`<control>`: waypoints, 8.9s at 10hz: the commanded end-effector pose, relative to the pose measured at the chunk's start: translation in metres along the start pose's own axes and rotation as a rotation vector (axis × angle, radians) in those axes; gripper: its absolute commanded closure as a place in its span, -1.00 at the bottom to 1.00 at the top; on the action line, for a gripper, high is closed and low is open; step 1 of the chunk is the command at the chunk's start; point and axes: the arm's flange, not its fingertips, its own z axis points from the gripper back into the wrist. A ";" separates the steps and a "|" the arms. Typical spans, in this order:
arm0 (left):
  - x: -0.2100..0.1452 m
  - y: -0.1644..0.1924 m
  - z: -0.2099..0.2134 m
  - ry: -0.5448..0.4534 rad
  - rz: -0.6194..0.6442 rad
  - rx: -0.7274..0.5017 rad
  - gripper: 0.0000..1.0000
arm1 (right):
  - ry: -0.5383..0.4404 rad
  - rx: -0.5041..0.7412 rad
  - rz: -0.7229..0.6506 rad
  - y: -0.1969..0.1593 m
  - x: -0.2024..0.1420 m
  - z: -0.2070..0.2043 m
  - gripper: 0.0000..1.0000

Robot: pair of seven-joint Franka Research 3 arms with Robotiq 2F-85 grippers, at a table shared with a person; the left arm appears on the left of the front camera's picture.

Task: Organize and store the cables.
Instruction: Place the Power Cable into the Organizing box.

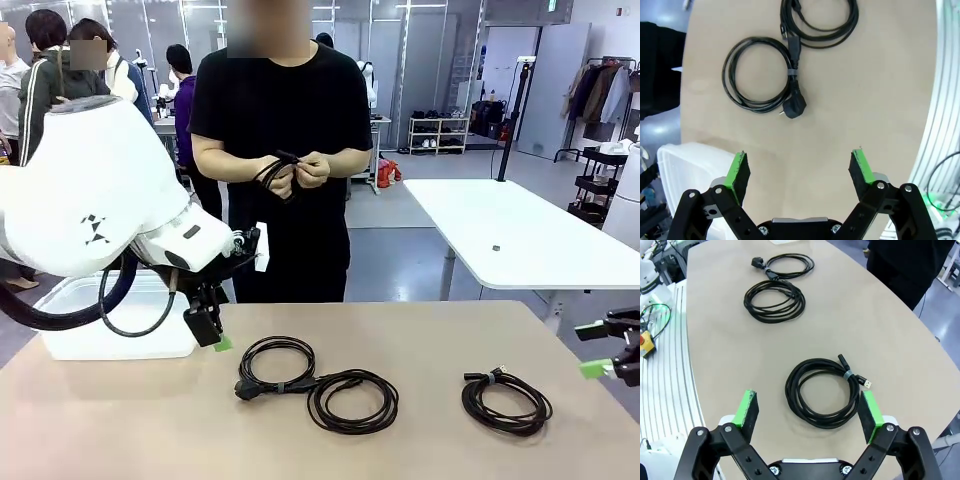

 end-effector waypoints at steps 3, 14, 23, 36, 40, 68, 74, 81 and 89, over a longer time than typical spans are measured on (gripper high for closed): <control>0.000 0.000 0.000 0.000 0.000 0.000 -1.00 | 0.000 0.000 0.000 0.000 0.000 0.000 -1.00; 0.066 0.010 -0.113 0.229 0.028 -0.233 -1.00 | 0.000 0.000 0.000 0.000 0.000 0.000 -1.00; 0.072 0.035 -0.207 0.225 -0.078 -0.176 -1.00 | 0.000 0.000 0.000 0.000 0.000 0.000 -1.00; 0.066 0.039 -0.216 0.222 -0.066 -0.247 0.93 | 0.000 0.000 0.000 0.000 0.000 0.000 -1.00; 0.069 0.045 -0.192 0.232 -0.081 -0.275 1.00 | 0.000 0.000 0.000 0.000 0.000 0.000 -1.00; -0.202 0.179 -0.019 0.294 -0.306 0.147 0.62 | 0.000 0.000 0.000 0.000 0.000 0.000 -1.00; -0.223 0.217 -0.059 0.214 -0.276 0.035 0.62 | 0.000 0.000 0.000 0.000 0.000 0.000 -1.00; -0.224 0.223 -0.055 0.197 -0.239 0.010 -1.00 | 0.000 0.000 0.000 0.000 0.000 0.000 -1.00; -0.218 0.222 -0.054 0.217 -0.231 0.030 -1.00 | 0.000 0.000 0.000 0.000 0.000 0.000 -1.00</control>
